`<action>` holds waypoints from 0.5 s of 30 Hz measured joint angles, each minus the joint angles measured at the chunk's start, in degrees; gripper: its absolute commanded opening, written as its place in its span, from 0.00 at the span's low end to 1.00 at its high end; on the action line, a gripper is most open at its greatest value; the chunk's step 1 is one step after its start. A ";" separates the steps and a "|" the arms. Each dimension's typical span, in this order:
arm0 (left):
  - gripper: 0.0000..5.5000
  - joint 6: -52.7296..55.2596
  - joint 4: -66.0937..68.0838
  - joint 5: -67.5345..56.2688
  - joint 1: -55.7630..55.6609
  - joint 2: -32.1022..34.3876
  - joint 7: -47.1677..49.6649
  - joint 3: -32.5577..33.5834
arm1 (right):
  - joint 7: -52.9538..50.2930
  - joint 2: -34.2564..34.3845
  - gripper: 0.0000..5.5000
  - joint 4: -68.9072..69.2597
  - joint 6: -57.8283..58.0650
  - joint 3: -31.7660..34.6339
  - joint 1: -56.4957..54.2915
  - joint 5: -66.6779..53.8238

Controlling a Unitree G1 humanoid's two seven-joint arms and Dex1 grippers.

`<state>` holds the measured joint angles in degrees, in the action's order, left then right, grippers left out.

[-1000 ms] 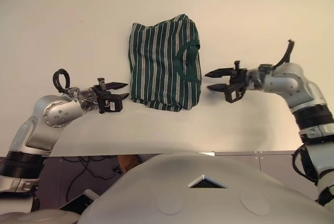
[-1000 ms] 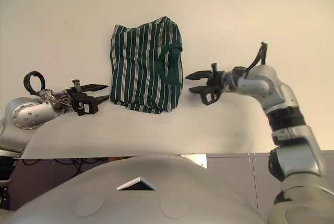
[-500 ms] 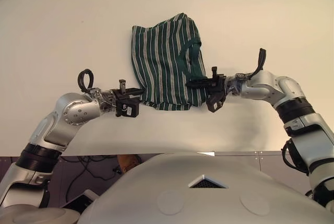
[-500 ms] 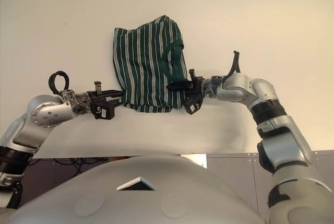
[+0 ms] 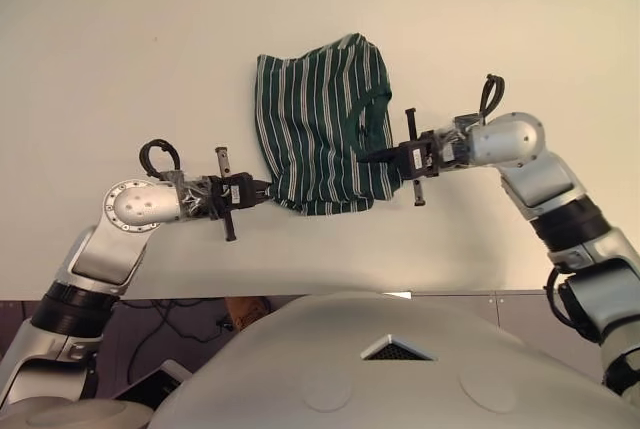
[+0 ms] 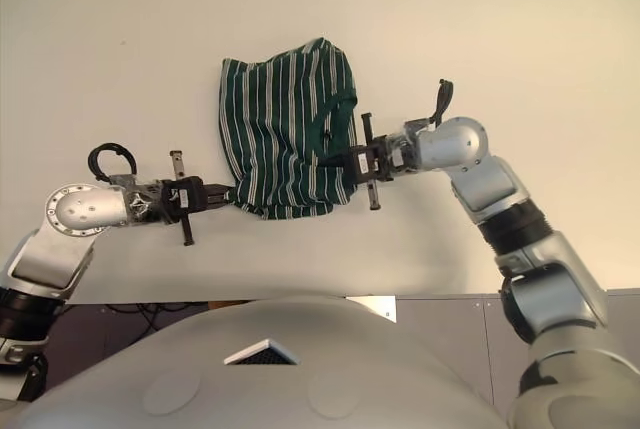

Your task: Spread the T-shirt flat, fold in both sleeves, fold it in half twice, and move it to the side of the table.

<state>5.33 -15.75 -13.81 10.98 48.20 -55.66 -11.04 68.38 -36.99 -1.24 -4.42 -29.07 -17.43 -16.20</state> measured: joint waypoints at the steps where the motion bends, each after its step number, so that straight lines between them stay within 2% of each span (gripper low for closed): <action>1: 0.00 4.86 -1.26 -5.20 -1.68 -1.00 0.01 2.43 | 1.22 0.19 0.01 0.99 7.77 1.08 -1.65 -3.52; 3: 0.00 11.54 -2.07 -10.51 -7.51 -3.01 1.83 5.07 | 2.01 0.52 0.01 -0.92 17.47 3.47 -7.08 -6.23; 6: 0.00 18.97 -0.95 -11.45 -16.28 -6.04 6.94 6.23 | 2.35 1.84 0.01 -9.43 25.77 5.57 -13.13 -6.30; 11: 0.00 26.22 8.83 -6.16 -25.28 -10.35 13.61 3.68 | -1.49 10.97 0.01 -29.10 32.32 8.69 -22.37 -4.02; 12: 0.00 26.89 10.57 -5.21 -26.12 -10.95 14.35 3.33 | -2.64 12.84 0.07 -33.36 32.37 8.89 -24.66 -3.25; 14: 0.00 27.61 12.93 -4.00 -27.20 -11.94 15.74 3.38 | -3.98 16.25 0.13 -40.30 32.79 10.18 -28.15 -1.94; 15: 0.05 28.48 14.50 -3.82 -28.19 -13.20 16.68 3.43 | -5.10 18.51 0.16 -45.02 33.73 11.43 -30.61 -1.71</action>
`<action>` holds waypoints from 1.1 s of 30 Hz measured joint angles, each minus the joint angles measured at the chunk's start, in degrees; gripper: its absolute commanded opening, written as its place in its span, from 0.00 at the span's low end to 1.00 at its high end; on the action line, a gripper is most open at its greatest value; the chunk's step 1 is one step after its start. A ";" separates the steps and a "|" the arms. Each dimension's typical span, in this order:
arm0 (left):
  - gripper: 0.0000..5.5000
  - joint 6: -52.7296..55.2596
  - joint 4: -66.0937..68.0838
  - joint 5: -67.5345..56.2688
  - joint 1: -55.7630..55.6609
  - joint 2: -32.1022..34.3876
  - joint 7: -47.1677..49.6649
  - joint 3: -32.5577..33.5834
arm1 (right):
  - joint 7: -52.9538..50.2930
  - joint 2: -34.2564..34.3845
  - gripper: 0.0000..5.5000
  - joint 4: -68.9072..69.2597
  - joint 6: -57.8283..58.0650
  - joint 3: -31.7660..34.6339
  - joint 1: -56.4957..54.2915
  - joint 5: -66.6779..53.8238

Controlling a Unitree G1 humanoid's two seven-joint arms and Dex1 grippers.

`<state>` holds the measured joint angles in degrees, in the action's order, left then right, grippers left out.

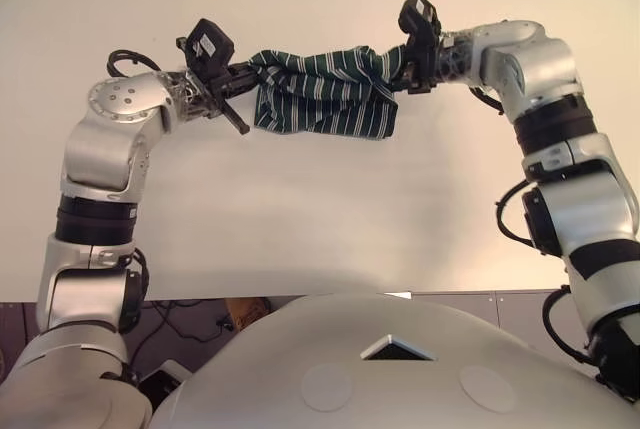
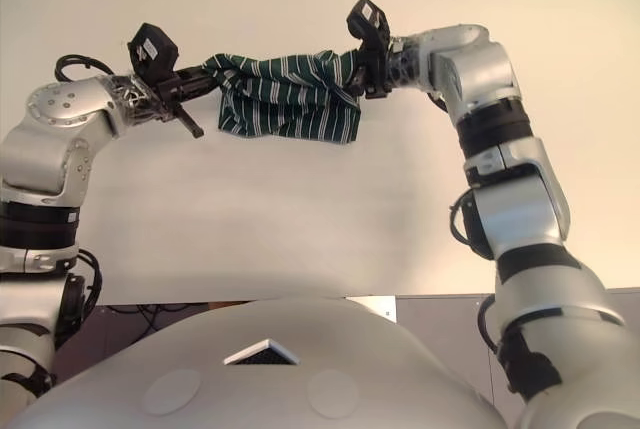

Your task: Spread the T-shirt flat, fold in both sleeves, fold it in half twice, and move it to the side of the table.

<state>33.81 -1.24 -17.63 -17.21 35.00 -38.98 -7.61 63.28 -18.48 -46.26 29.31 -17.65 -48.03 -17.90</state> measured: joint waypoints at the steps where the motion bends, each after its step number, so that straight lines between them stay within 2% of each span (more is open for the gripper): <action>1: 0.07 0.65 1.06 0.16 -0.83 -0.84 0.56 0.09 | -0.57 1.56 0.19 -3.19 0.29 0.97 -1.71 0.11; 3: 0.12 1.66 2.97 0.12 -2.80 -2.79 1.65 0.61 | -1.35 3.59 0.25 -8.42 0.66 2.40 -4.07 0.82; 7: 0.12 2.06 7.70 2.03 -6.28 -6.42 6.44 1.45 | -6.28 5.23 0.25 -17.05 3.96 7.23 -6.99 1.43; 11: 0.12 1.52 10.54 5.79 -6.34 -7.31 12.54 3.23 | -19.62 6.44 0.25 -24.53 7.83 18.95 -9.20 -2.65; 13: 0.12 -0.03 10.32 6.50 -4.93 -7.16 14.01 4.85 | -23.07 6.17 0.25 -26.02 9.62 23.67 -9.30 -4.41; 14: 0.12 -2.17 8.32 6.25 -2.91 -7.35 14.10 6.41 | -23.48 6.03 0.25 -26.09 10.68 25.45 -9.28 -4.82; 17: 0.04 -7.72 -1.19 3.23 2.47 -8.49 11.19 8.30 | -23.11 5.53 0.26 -25.63 11.70 28.32 -8.89 -5.14; 18: 0.01 -8.50 -3.35 2.70 3.55 -8.86 10.35 7.98 | -22.97 5.28 0.26 -25.42 11.68 28.97 -8.83 -5.21; 21: 0.00 -9.95 -7.30 2.41 6.12 -10.67 8.36 4.34 | -24.25 3.86 0.26 -23.25 5.84 32.53 -8.55 -5.23; 23: 0.00 -10.19 -6.05 4.29 6.20 -11.50 8.21 1.00 | -25.71 4.03 0.26 -21.54 -0.72 32.75 -8.56 -4.04; 26: 0.00 -9.59 2.88 10.68 5.97 -11.25 9.98 -3.08 | -25.86 4.84 0.16 -18.10 -9.38 30.40 -8.25 -0.95; 30: 0.00 -9.66 6.11 13.54 5.95 -11.33 10.38 -4.01 | -19.87 15.34 0.01 -9.34 -8.59 24.25 -4.13 -0.13; 33: 0.00 -9.82 7.26 13.70 5.44 -12.51 10.33 -4.07 | -21.86 22.85 0.00 -7.01 -8.47 18.57 0.60 2.95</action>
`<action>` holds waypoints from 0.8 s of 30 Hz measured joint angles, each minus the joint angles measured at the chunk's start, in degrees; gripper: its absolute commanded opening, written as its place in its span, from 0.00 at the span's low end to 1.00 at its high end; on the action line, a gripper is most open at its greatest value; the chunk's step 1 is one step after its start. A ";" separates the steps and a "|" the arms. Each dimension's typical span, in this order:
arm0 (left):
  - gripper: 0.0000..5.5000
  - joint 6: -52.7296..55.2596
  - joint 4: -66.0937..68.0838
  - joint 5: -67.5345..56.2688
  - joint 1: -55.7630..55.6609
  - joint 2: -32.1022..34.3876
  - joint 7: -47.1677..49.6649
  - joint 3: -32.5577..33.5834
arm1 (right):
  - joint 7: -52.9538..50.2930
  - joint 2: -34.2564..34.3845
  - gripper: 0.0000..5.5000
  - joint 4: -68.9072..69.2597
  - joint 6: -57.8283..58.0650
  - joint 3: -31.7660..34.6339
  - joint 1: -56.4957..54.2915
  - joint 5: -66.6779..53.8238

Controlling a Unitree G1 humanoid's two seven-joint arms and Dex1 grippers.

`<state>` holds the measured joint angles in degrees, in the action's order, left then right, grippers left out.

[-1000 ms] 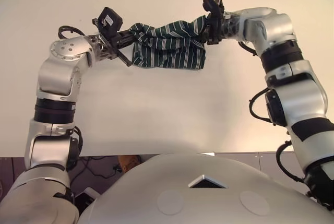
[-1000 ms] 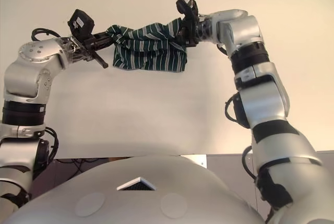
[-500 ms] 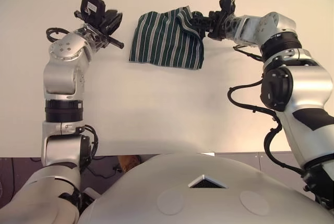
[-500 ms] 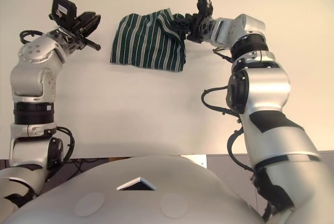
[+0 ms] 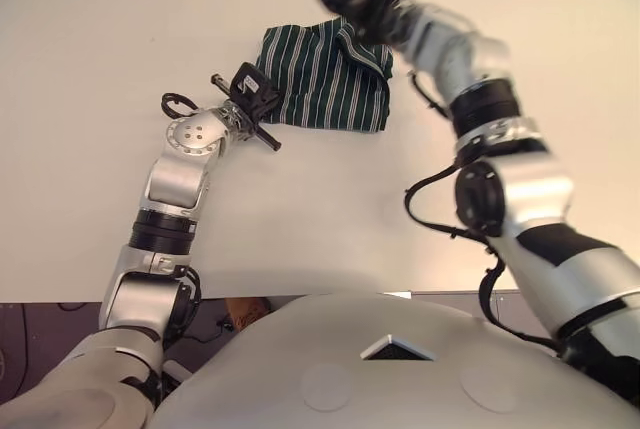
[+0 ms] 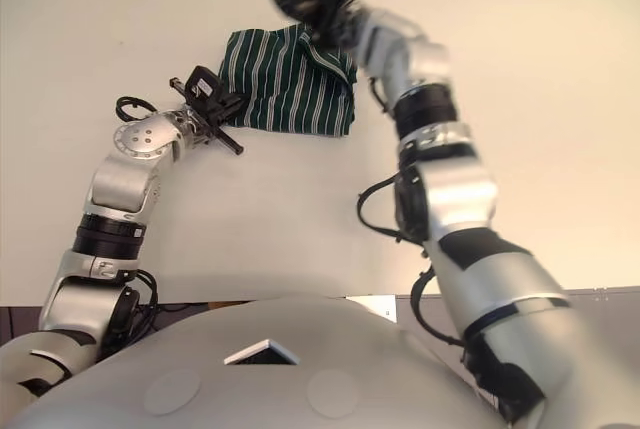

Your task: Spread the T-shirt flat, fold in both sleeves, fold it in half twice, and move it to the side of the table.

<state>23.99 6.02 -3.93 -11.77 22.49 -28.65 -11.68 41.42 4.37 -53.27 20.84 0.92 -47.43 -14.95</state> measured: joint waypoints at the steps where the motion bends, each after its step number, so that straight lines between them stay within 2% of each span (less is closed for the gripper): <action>1: 0.00 0.00 0.06 0.05 -0.09 -0.18 0.00 0.01 | -0.93 0.87 0.00 0.10 -0.09 -1.13 0.90 1.07; 3: 0.00 0.09 0.11 0.14 -0.12 -0.36 -0.01 0.07 | -5.46 1.32 0.00 0.98 -2.02 -3.44 3.23 4.74; 5: 0.00 0.21 0.04 0.27 -0.10 -0.46 -0.02 0.10 | -9.46 -1.03 0.00 1.33 -5.08 -3.85 4.72 7.83; 8: 0.00 0.21 0.00 0.41 0.11 -0.53 0.02 0.28 | -16.19 -9.32 0.00 1.38 -9.57 -0.77 5.45 9.81; 12: 0.00 -0.20 -0.71 0.38 1.47 -0.67 0.92 1.35 | -21.86 -16.17 0.00 0.63 -14.79 4.81 2.78 9.14; 15: 0.00 -1.10 -1.47 -0.17 2.19 -1.28 1.78 3.10 | -14.10 -11.50 0.00 5.14 -13.95 3.78 1.47 5.44; 19: 0.00 -3.10 -4.98 -4.67 -1.27 -3.89 3.42 9.35 | -4.66 -0.55 0.00 0.56 -8.16 -3.92 1.28 6.44; 21: 0.00 -2.88 -8.54 -7.45 -2.48 -4.41 4.65 13.28 | -6.00 -0.40 0.00 -6.17 -4.92 -4.51 1.18 8.01; 24: 0.00 -1.96 -11.76 -9.18 -4.06 -4.33 5.50 16.27 | -14.00 -0.87 0.00 -10.09 -5.71 -0.93 0.49 7.34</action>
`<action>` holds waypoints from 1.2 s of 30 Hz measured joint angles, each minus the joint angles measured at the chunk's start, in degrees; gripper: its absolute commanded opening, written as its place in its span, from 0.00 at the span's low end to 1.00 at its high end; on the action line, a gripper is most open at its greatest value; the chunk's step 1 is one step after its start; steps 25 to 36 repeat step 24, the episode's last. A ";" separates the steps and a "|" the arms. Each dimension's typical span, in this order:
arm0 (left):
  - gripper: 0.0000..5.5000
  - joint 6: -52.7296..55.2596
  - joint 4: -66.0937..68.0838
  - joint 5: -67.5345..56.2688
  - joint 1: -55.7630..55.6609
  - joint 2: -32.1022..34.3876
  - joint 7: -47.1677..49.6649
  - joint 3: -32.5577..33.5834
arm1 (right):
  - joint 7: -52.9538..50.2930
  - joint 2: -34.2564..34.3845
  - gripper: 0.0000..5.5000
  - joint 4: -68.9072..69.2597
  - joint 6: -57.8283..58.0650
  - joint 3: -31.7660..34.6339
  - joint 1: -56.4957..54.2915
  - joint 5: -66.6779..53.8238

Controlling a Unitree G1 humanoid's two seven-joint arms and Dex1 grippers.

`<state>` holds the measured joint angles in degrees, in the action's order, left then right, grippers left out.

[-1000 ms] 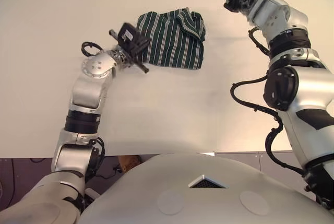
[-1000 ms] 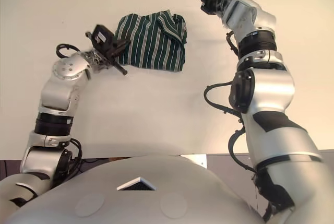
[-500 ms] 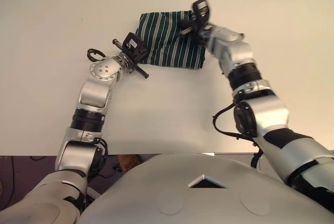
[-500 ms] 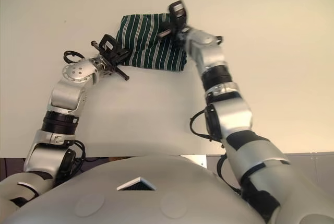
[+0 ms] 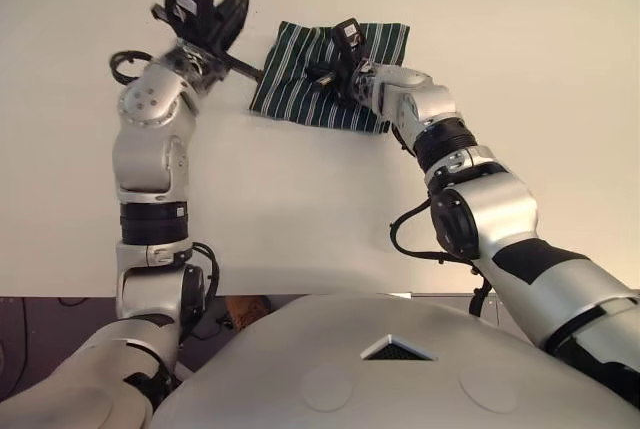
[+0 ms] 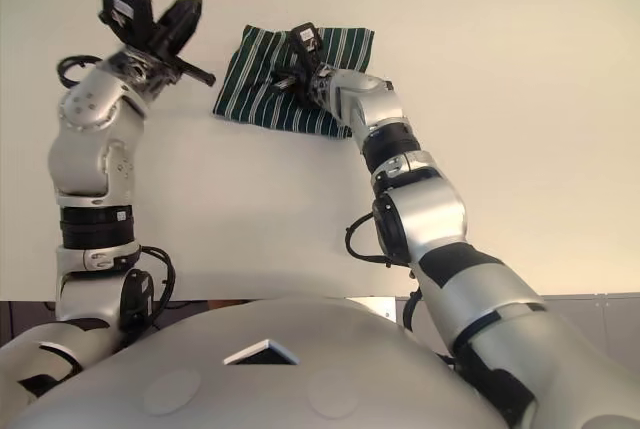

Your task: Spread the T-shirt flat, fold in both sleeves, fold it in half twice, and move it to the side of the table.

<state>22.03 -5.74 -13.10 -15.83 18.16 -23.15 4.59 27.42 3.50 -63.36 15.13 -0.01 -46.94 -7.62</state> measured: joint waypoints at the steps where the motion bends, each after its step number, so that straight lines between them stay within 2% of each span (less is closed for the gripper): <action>1: 0.00 0.25 -0.73 -0.13 0.03 0.14 0.58 0.83 | -3.88 -0.80 0.00 -0.77 -0.76 2.21 -0.17 -1.09; 3: 0.00 0.29 -1.75 -0.49 0.56 0.26 1.30 2.34 | -11.98 -5.00 0.00 -1.32 -3.20 6.88 -0.17 -2.42; 5: 0.00 0.44 -2.54 -0.52 3.24 0.49 1.81 3.77 | -22.39 -12.50 0.00 -1.41 -5.27 12.70 0.99 -4.36; 8: 0.00 0.99 -4.51 -0.38 10.32 0.88 3.73 6.43 | -36.57 -25.19 0.00 5.23 -2.38 20.86 9.86 -5.59; 9: 0.00 1.00 -4.52 -0.34 11.43 1.05 4.01 6.84 | -38.25 -26.84 0.00 8.73 -0.46 21.65 12.39 -5.41; 12: 0.00 0.31 -4.18 -0.45 11.66 1.07 4.43 7.31 | -42.15 -25.34 0.00 25.17 5.21 20.96 21.01 -3.83; 15: 0.00 -1.39 0.27 1.03 10.64 0.08 8.18 7.73 | -41.86 -21.64 0.00 39.22 0.78 15.33 22.44 -0.70; 17: 0.00 -3.38 3.00 1.90 9.51 -2.29 11.31 7.84 | -39.76 -19.19 0.00 46.69 -3.55 10.59 19.58 0.83; 21: 0.00 -6.11 5.29 3.02 7.03 -4.79 14.59 7.33 | -36.62 -15.05 0.00 47.64 -4.41 7.07 20.33 0.89; 36: 0.00 -7.50 7.10 4.05 6.27 -5.17 14.67 6.00 | -35.31 -14.60 0.00 46.29 -4.19 6.52 22.48 1.12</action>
